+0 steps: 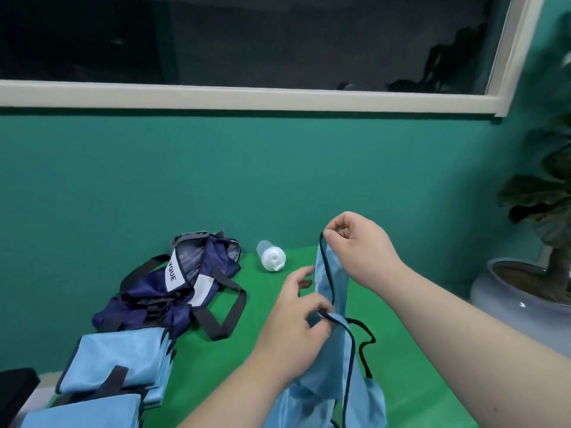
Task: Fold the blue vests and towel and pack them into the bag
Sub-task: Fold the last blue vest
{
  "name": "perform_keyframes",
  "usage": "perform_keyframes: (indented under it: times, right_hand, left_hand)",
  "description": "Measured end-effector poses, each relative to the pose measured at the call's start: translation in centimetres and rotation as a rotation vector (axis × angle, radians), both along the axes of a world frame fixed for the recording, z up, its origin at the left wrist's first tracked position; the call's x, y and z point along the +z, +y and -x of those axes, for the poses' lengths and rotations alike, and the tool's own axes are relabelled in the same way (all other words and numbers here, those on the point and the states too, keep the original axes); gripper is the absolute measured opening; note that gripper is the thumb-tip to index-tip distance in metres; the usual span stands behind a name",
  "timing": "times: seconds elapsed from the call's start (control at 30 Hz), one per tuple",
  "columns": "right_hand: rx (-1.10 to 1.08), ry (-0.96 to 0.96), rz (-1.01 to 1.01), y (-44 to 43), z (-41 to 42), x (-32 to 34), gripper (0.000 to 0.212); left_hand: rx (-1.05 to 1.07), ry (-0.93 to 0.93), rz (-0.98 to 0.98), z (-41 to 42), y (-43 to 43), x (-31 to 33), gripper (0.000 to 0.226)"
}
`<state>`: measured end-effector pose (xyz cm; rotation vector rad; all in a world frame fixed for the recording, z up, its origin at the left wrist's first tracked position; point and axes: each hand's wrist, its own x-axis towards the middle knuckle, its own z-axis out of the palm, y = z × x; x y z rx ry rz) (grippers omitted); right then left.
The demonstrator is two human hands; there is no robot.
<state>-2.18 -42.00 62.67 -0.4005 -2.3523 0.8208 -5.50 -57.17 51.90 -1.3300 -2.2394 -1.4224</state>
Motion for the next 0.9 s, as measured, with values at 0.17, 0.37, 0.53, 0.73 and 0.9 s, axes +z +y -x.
perform_keyframes:
  times: [0.17, 0.37, 0.53, 0.73, 0.9]
  right_hand:
    - [-0.020, 0.006, -0.004, -0.2, 1.0, 1.6, 0.012]
    - [-0.014, 0.026, -0.004, 0.1, 1.4, 2.5, 0.012]
    - [0.006, 0.021, 0.102, 0.8, 1.6, 2.4, 0.011]
    - [0.123, -0.042, 0.192, 0.7, 1.7, 1.4, 0.007]
    - [0.371, -0.208, 0.370, -0.1, 1.1, -1.3, 0.017]
  left_hand:
    - [0.087, 0.110, -0.035, 0.2, 0.7, 0.9, 0.012]
    - [0.325, 0.203, 0.002, 1.7, 0.5, 2.1, 0.029]
    - [0.239, 0.169, 0.102, 3.2, -0.7, 3.1, 0.032]
    - [0.349, -0.116, -0.045, 3.9, -1.6, 4.1, 0.022]
    - [0.454, -0.247, -0.104, 5.1, -3.1, 5.2, 0.015]
